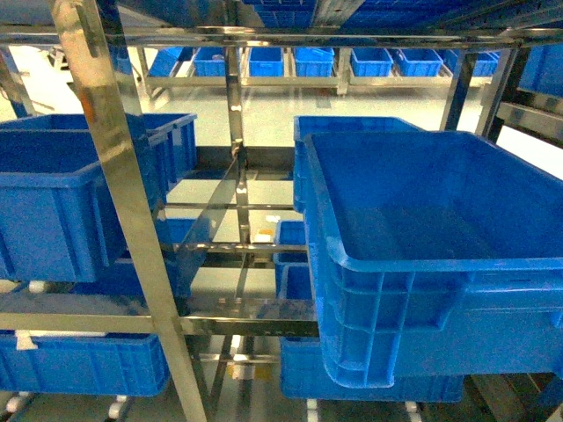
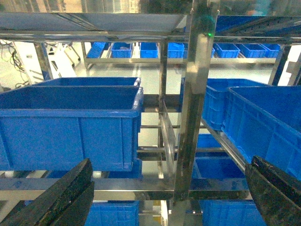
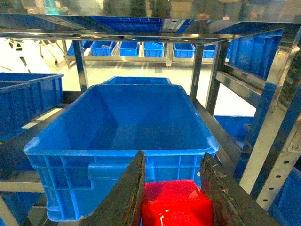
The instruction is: Pick red block from blue box to shelf
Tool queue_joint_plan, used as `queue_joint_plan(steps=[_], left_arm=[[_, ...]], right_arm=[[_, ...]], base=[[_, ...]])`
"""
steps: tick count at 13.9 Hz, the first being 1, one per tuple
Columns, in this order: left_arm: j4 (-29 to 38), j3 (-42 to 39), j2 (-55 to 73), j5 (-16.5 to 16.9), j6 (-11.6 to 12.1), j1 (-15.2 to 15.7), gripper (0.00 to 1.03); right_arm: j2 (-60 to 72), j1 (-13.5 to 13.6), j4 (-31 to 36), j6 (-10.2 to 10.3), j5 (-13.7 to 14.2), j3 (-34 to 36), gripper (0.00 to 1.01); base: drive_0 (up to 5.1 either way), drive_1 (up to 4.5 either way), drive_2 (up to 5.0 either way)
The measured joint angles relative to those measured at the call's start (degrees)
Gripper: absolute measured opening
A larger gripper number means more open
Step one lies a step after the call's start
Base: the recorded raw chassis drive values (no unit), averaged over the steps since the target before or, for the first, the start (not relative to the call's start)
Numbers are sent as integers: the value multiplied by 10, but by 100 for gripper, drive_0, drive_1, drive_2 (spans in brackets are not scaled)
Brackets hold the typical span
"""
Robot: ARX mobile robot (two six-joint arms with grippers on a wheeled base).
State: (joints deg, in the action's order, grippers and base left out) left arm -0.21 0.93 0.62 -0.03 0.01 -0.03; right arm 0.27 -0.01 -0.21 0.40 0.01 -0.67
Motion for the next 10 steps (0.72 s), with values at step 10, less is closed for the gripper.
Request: queue_joint_plan(steps=[10], left_arm=[[0, 0, 0, 0, 0, 0, 98]], right_arm=[[170, 31, 3, -59, 33, -36, 28]], base=[[0, 0, 0]])
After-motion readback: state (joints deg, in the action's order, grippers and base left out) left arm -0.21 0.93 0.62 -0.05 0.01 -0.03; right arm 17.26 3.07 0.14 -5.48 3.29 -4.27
